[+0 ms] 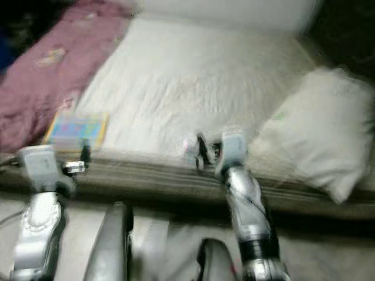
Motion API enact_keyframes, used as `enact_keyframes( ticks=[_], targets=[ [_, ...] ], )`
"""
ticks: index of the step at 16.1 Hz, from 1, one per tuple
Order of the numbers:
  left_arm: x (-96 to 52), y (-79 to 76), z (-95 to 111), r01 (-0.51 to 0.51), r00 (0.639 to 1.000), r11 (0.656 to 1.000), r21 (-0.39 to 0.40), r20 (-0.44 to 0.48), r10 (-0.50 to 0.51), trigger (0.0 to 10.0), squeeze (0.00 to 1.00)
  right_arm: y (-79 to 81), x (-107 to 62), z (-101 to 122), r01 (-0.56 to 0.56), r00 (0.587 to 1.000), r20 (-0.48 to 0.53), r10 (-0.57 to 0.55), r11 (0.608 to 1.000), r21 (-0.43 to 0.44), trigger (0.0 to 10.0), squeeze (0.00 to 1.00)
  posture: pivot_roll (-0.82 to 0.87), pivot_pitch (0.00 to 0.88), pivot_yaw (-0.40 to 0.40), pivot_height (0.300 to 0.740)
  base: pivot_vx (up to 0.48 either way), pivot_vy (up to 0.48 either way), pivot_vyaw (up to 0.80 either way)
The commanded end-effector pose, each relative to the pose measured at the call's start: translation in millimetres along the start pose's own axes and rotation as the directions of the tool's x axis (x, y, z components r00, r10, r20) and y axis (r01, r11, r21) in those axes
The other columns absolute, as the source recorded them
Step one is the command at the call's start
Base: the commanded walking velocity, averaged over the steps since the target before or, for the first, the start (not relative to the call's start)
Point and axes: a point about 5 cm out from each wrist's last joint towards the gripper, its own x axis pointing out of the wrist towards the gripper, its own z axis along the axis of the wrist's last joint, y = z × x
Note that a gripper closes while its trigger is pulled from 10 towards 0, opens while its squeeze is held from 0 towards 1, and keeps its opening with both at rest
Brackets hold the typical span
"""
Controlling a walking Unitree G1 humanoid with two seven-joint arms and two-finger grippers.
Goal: Clean up the room
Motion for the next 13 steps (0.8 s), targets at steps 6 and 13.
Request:
enact_keyframes(
  ticks=[6,13],
  targets=[
    [2.0,0.2,-3.8,0.002,1.0,1.0,-0.003,-0.027,-0.002,10.0,0.0,3.7,-1.9,-7.3,-0.014,1.0,-0.027,0.014,1.0,0.014,10.0,0.0,0.07,0.114,-0.051,0.6,0.0,0.0,0.0],
    [1.3,-2.6,-1.9,0.037,0.999,0.999,-0.021,-0.009,-0.037,10.0,0.0,8.8,-0.5,-6.0,-0.051,0.999,-0.012,0.051,0.999,-0.005,10.0,0.0,0.07,0.11,-0.05,0.6,0.118,0.0,0.33]
  ],
)
